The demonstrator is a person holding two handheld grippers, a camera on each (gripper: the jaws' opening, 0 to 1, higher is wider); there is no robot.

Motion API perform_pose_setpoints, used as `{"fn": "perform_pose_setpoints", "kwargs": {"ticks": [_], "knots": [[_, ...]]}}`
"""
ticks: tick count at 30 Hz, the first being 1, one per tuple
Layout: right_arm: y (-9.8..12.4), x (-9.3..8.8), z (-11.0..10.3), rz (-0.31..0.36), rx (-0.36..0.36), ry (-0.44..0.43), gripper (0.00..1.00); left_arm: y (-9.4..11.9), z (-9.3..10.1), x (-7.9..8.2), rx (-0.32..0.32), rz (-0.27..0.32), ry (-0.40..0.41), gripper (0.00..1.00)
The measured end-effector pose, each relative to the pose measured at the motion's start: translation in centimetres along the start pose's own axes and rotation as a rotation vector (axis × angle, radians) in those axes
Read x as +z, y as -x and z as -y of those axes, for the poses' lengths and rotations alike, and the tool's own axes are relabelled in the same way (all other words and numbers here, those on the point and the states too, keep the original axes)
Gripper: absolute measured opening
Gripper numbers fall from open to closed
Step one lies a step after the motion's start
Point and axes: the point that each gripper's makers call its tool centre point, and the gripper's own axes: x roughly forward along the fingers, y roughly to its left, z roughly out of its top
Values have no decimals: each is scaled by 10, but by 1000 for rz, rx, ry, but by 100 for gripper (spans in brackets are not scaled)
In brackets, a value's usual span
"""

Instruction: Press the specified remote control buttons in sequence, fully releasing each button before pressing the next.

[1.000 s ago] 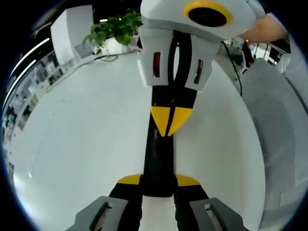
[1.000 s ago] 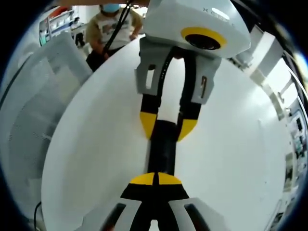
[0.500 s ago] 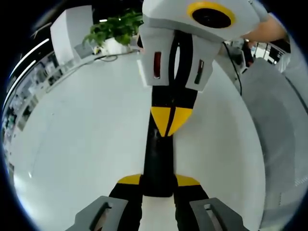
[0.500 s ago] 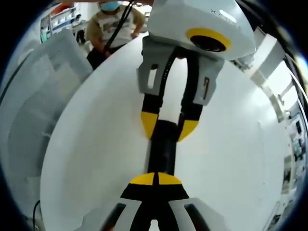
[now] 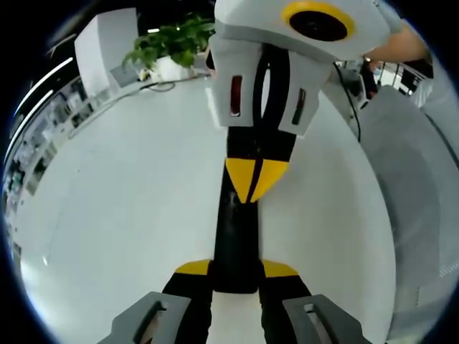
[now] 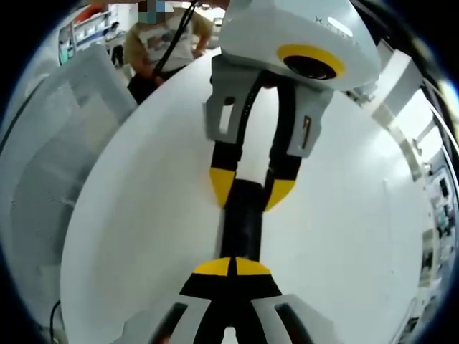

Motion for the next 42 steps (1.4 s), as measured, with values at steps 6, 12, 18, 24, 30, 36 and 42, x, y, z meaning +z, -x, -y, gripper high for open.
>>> {"fn": "perform_pose_setpoints", "kwargs": {"ticks": [6,12,18,24,30,36,42], "knots": [[10,5,1,29,-13,-17,0,0,1,0,1,0,-1,24],[22,14,5,55,-45,-16,0,0,0,0,0,-3,-3,24],[30,20,7,64,-64,-6,0,0,1,0,0,-5,-4,24],[35,21,11,66,-76,-1,0,0,1,0,0,-3,-3,24],[37,21,13,64,-82,-1,0,0,1,0,0,-1,-3,24],[34,20,14,64,-80,-2,0,0,1,0,0,0,-3,24],[28,20,14,59,-68,1,0,0,1,0,1,4,0,24]]}}
